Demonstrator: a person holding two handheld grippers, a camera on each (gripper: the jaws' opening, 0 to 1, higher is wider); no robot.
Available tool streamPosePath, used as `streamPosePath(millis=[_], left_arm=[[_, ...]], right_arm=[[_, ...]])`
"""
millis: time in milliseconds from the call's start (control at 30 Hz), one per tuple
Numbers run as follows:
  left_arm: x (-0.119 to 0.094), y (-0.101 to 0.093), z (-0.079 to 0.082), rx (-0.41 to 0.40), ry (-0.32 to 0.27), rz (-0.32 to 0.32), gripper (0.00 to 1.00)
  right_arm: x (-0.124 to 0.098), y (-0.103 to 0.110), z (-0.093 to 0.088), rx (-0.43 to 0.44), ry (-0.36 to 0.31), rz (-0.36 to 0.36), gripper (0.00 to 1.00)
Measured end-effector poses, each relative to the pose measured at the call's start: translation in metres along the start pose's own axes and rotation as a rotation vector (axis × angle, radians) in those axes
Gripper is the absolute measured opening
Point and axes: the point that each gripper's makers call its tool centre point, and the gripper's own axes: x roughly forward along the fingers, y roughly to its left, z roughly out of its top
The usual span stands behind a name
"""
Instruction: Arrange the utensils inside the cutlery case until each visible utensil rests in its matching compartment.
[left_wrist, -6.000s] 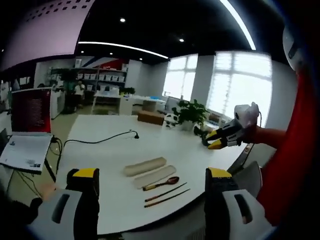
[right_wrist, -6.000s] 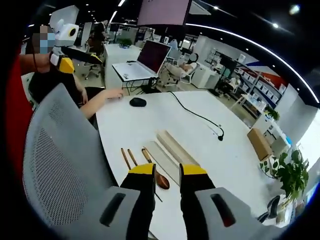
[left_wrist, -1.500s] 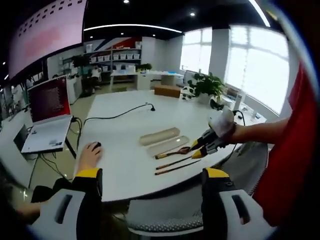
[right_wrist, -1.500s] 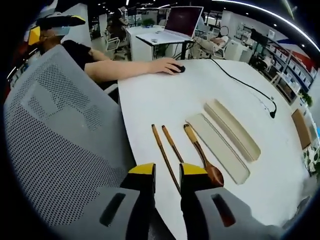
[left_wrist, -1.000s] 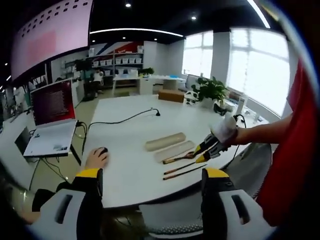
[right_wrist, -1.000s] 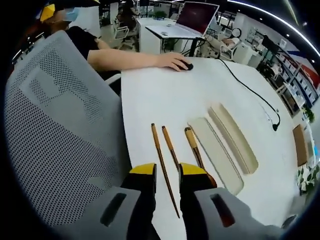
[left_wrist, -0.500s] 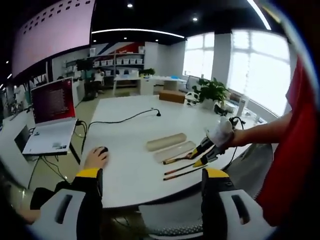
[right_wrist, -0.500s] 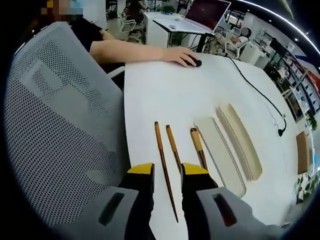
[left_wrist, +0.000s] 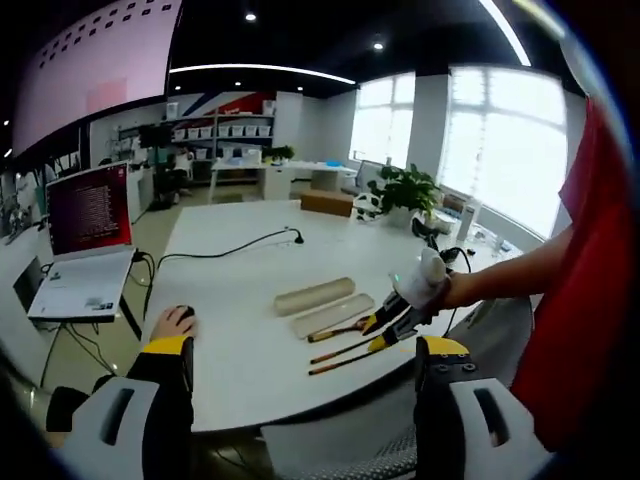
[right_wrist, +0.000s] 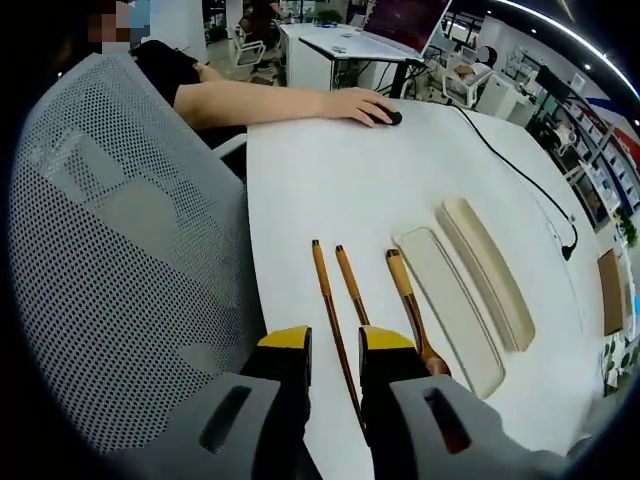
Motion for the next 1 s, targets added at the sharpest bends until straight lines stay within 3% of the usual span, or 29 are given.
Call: streamPosePath(millis=[67,233,400,567,700,833,1000], left_arm=[[-0.001,-0.007,0.007,0.02,-0.041,-0.029,0.99],[0.0,-0.009,0.003,0.046,0.001,-0.027,0.99],[-0.002,-0.003,-0.005,0.048,0.029,-0.002,0.96],[-0.003,-0.008,0.004,0.037,-0.015,-0.027,0.97],[-0.004,-0.003,0.003,0.046,-0.015,-0.002,0.89],[-0.006,-0.009,0.003,0.037,-0.023,0.003,0.89],[-0.013,-0.005,-0.005,0.043,0.005,0.046,0.89]], right_arm=[[-0.001,0.0,0.001,-0.005,-0.013,-0.006,0.17],[0.003,0.0,-0.008,0.017,0.02,-0.01,0.16],[0.013,0.001,-0.008,-0.056,0.038,0.008,0.15],[0.019,-0.002,-0.009,-0.078,0.047,0.022,0.15],[0.029,0.0,-0.015,-0.089,0.082,0.044,0.14],[0.031,0.006,-0.013,-0.141,0.085,0.105,0.18],[0.032,0.004,-0.011,-0.169,0.083,0.098,0.19]])
